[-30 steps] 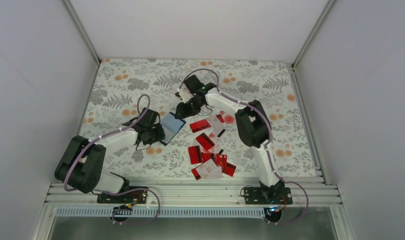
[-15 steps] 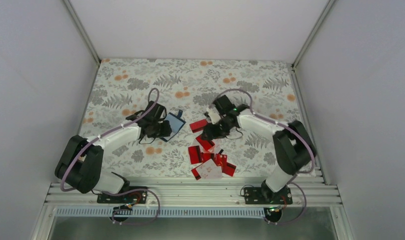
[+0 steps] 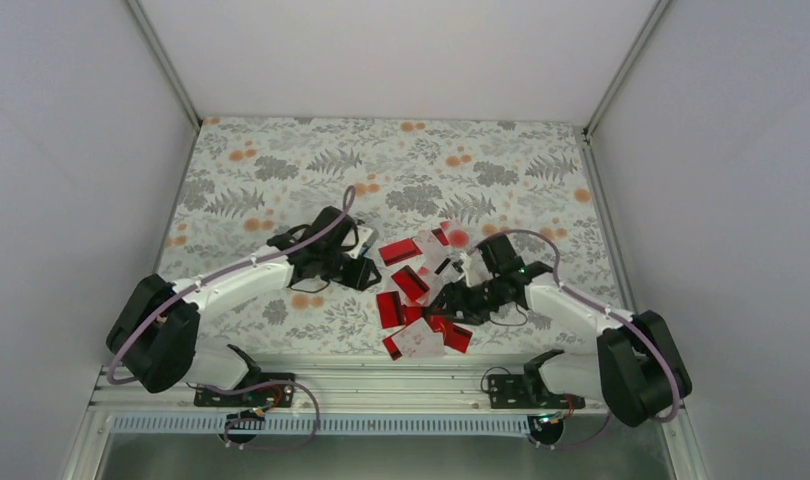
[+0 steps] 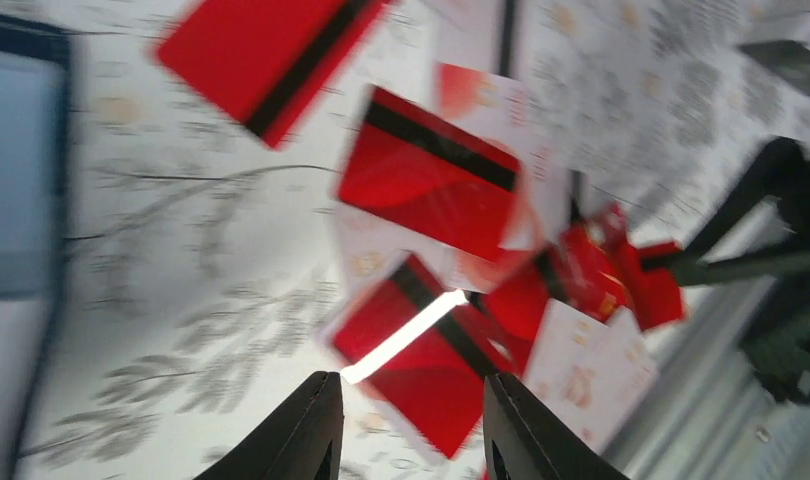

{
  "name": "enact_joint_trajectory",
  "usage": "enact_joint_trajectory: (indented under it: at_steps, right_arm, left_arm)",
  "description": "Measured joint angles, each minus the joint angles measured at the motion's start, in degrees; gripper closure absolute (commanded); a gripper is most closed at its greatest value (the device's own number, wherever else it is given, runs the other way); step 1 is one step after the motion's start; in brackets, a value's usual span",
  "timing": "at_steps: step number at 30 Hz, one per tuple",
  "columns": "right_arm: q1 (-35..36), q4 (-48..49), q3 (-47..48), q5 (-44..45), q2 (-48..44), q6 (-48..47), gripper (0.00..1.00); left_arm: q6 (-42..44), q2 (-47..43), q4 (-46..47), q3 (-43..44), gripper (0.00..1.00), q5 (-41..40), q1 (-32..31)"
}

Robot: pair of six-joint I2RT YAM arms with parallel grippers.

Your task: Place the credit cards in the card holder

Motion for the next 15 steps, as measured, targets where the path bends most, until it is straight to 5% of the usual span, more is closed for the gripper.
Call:
enact_joint_trajectory:
  at_steps: [15]
  right_arm:
    - [-1.2,2.8,-14.1,-5.92,-7.65,4.46,0.26]
  left_arm:
    - [5.86,11.52,2.29,3.91,0.71,11.19,-13.25]
